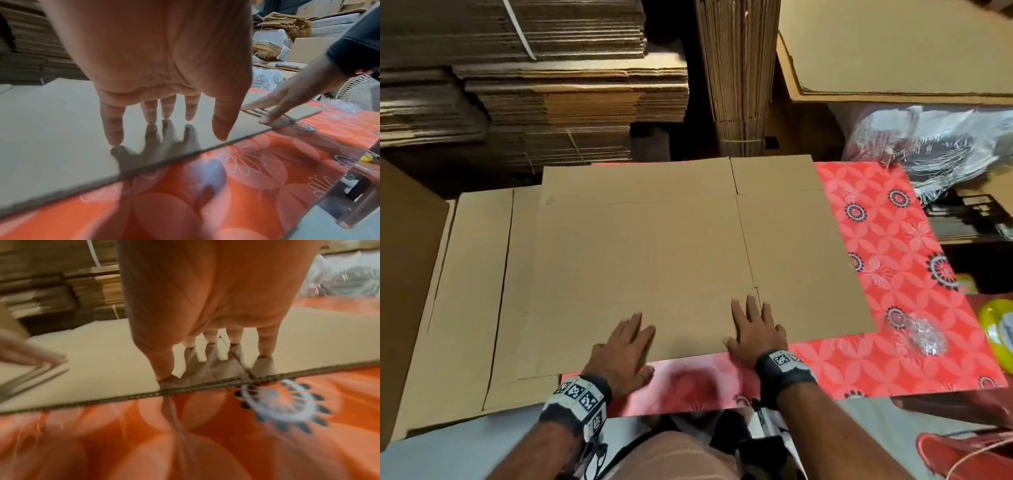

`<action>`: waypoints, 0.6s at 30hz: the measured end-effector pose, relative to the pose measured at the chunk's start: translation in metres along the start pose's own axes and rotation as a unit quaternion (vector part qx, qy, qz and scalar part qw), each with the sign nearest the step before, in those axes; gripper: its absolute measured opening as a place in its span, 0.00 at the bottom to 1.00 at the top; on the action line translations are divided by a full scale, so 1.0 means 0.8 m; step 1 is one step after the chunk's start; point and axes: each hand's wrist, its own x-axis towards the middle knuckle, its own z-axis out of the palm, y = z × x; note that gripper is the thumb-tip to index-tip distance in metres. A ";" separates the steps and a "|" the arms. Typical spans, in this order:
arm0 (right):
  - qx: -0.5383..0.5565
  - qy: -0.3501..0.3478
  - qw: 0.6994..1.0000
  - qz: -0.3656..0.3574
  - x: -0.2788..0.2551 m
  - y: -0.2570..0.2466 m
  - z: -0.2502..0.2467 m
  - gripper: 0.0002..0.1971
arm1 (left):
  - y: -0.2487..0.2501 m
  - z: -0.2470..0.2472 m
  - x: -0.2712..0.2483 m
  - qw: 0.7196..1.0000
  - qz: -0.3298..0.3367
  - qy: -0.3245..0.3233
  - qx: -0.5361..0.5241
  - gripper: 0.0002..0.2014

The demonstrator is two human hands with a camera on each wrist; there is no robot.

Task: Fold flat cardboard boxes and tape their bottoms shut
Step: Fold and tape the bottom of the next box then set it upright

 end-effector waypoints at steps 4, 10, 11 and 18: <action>0.083 -0.018 0.995 -0.048 0.027 0.001 -0.023 0.43 | 0.007 0.009 0.008 1.000 -0.021 -0.017 0.009 0.44; 0.557 0.234 0.785 0.137 0.015 0.050 -0.017 0.30 | 0.002 0.006 0.022 0.998 -0.034 -0.037 -0.042 0.46; 0.577 0.234 0.752 0.216 0.012 0.059 -0.004 0.35 | 0.004 0.004 0.021 0.998 -0.036 -0.041 -0.044 0.46; 0.745 0.168 0.576 0.292 0.021 0.053 0.005 0.50 | 0.019 -0.011 0.025 0.997 -0.044 -0.038 -0.046 0.44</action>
